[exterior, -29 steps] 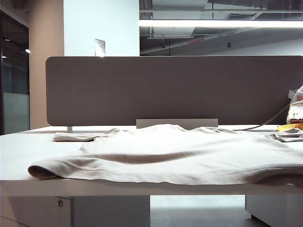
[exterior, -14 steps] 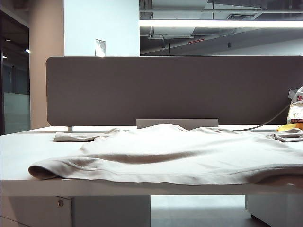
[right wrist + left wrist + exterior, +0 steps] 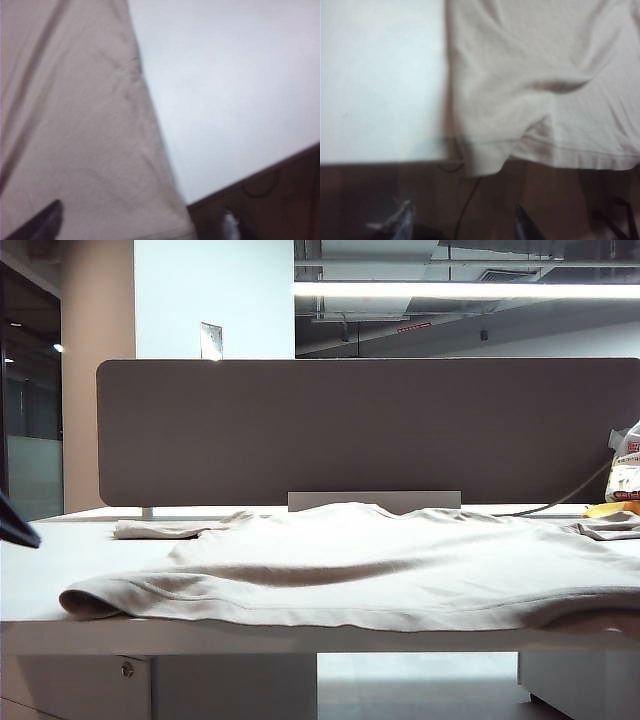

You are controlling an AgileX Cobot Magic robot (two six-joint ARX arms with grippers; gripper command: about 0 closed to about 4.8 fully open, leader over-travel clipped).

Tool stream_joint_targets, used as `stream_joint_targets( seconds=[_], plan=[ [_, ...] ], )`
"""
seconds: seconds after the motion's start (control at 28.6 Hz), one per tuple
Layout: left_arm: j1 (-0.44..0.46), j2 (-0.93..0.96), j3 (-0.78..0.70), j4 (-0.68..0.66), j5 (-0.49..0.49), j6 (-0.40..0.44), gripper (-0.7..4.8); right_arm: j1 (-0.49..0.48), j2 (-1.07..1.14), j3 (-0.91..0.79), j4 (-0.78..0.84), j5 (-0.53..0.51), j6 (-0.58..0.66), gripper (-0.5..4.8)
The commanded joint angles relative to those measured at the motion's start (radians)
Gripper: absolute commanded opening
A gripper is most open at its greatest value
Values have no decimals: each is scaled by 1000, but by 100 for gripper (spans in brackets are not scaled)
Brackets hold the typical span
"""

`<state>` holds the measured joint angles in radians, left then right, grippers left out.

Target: Fold the bottom side of the T-shirt horizontally towards the center, about one-third of the way, then fold the sleeve back towards the center, creating a straight line along the edge of the T-shirt, and finally fold the bottom of the T-shirt up towards the top, creating a neat rectangle.

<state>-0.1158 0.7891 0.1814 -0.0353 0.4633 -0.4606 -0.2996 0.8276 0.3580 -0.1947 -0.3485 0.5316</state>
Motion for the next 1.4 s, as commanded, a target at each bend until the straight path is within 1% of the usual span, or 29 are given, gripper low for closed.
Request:
stream_joint_targets(
  seconds=[0.03, 0.17, 0.21, 0.31, 0.66, 0.94, 1.29, 1.4],
  plan=[
    [0, 49, 16, 74, 36, 0, 257, -30, -2, 6, 3, -45, 24, 391],
    [0, 95, 45, 75, 58, 0, 263, -30, 26, 6, 4, -47, 42, 391],
    [-1, 110, 54, 75, 57, 0, 281, -30, 36, 6, 2, -48, 42, 391],
    [-8, 138, 69, 77, 60, 0, 312, -30, 72, 6, -9, -60, 42, 391],
    [-58, 217, 79, 84, 46, -3, 312, -27, 211, 6, -3, -129, 42, 391],
    [-62, 297, 81, 143, 47, -19, 312, -23, 261, 6, 25, -150, 40, 391],
    [-63, 394, 126, 174, 50, -19, 312, -13, 332, 6, 39, -156, 39, 390],
    [-63, 418, 138, 180, 50, -19, 312, -13, 359, 6, 53, -178, 37, 390]
  ],
)
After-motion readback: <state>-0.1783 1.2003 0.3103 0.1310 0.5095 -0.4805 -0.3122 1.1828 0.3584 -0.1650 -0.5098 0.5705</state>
